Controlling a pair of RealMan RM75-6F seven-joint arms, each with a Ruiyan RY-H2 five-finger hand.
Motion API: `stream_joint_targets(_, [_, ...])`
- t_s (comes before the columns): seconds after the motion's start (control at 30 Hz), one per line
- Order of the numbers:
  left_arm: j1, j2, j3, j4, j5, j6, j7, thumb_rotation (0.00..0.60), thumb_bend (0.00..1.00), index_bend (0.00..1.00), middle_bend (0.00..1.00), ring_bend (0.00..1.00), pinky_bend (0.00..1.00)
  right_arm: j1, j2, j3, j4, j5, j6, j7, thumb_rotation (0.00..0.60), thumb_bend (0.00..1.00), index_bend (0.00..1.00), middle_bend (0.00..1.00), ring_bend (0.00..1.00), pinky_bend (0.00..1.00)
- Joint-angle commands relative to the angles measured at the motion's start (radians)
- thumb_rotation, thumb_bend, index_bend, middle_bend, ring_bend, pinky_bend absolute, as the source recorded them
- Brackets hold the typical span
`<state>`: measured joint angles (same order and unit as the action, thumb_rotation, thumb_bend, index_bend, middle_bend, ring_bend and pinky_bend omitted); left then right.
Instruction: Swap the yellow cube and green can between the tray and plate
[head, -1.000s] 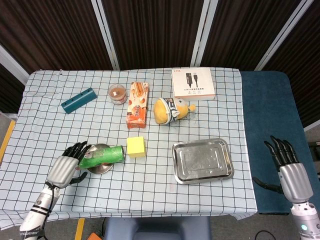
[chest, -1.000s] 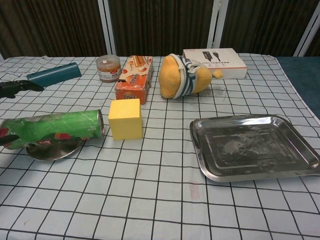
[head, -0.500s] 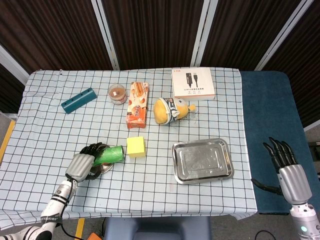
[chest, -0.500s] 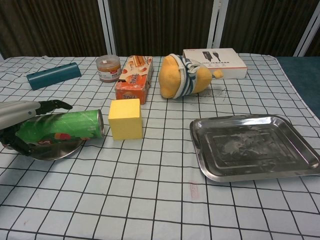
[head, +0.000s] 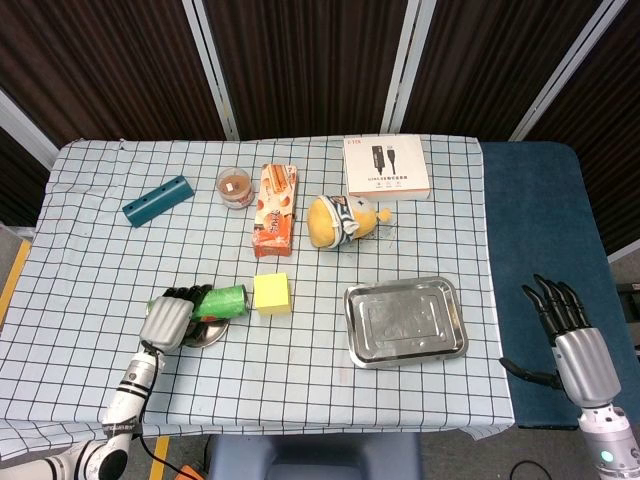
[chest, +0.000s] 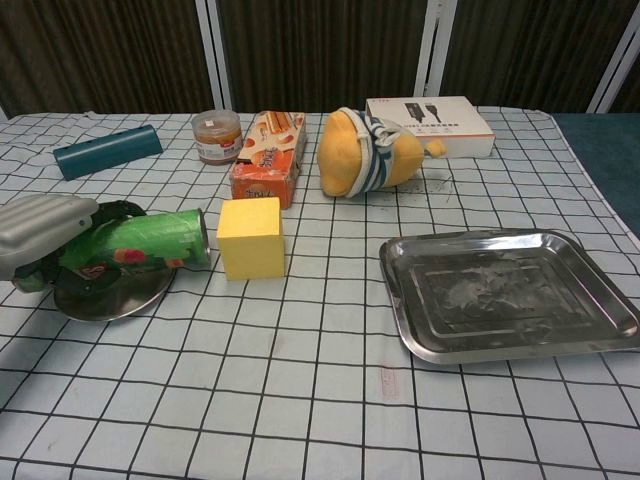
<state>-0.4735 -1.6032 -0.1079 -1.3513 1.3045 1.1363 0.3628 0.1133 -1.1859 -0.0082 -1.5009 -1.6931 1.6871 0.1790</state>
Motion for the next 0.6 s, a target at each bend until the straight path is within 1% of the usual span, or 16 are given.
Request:
stream_joint_targets(0.03, [0.008,-0.03,0.008,0.03,0.045,0.055,-0.018,0.6,0.64,0.39,0.47,0.52,0.54,-0.002,-0.001,0.001,0.002,-0.003,0.0,0.001,0.6,0.02,0.0,0.0,0.0,0.0])
stream_joint_targets(0.1, [0.013,-0.023,0.006,0.01,0.063,0.085,-0.025,0.6,0.66,0.41,0.5,0.54,0.57,-0.003,-0.001,0.002,0.002,-0.006,-0.002,0.001,0.6,0.02,0.0,0.0,0.0,0.0])
stream_joint_targets(0.2, [0.016,-0.018,0.005,-0.002,0.07,0.098,-0.026,0.6,0.67,0.42,0.51,0.55,0.58,-0.003,-0.001,0.002,0.002,-0.007,-0.004,0.0,0.6,0.02,0.0,0.0,0.0,0.0])
stream_joint_targets(0.23, [0.02,-0.012,0.003,-0.022,0.081,0.115,-0.026,0.6,0.67,0.42,0.52,0.56,0.58,-0.003,-0.002,0.003,0.003,-0.007,-0.005,-0.002,0.6,0.02,0.0,0.0,0.0,0.0])
stream_joint_targets(0.27, [0.022,0.0,0.002,-0.061,0.107,0.144,-0.027,0.6,0.67,0.42,0.52,0.56,0.58,-0.003,-0.004,0.004,0.004,-0.007,-0.008,-0.006,0.6,0.02,0.0,0.0,0.0,0.0])
stream_joint_targets(0.3, [0.019,0.018,0.009,-0.123,0.177,0.193,-0.014,0.6,0.66,0.42,0.52,0.56,0.58,-0.002,-0.003,0.003,0.002,-0.006,-0.016,-0.007,0.6,0.02,0.0,0.0,0.0,0.0])
stream_joint_targets(0.33, [0.02,0.036,0.021,-0.171,0.218,0.216,0.003,0.6,0.66,0.42,0.52,0.56,0.58,-0.002,0.0,0.004,-0.001,-0.005,-0.019,-0.006,0.6,0.02,0.0,0.0,0.0,0.0])
stream_joint_targets(0.47, [0.008,0.082,0.07,-0.292,0.315,0.211,-0.018,0.6,0.66,0.43,0.52,0.56,0.58,-0.009,0.011,0.007,-0.007,-0.006,-0.009,0.012,0.6,0.02,0.0,0.0,0.0,0.0])
stream_joint_targets(0.53, [-0.001,0.087,0.092,-0.325,0.352,0.196,-0.026,0.6,0.66,0.44,0.52,0.56,0.58,-0.015,0.017,0.012,-0.008,-0.004,0.002,0.029,0.6,0.02,0.0,0.0,0.0,0.0])
stream_joint_targets(0.6, [-0.008,0.071,0.104,-0.332,0.377,0.185,-0.006,0.6,0.66,0.44,0.52,0.56,0.58,-0.02,0.021,0.018,-0.007,-0.001,0.014,0.046,0.6,0.02,0.0,0.0,0.0,0.0])
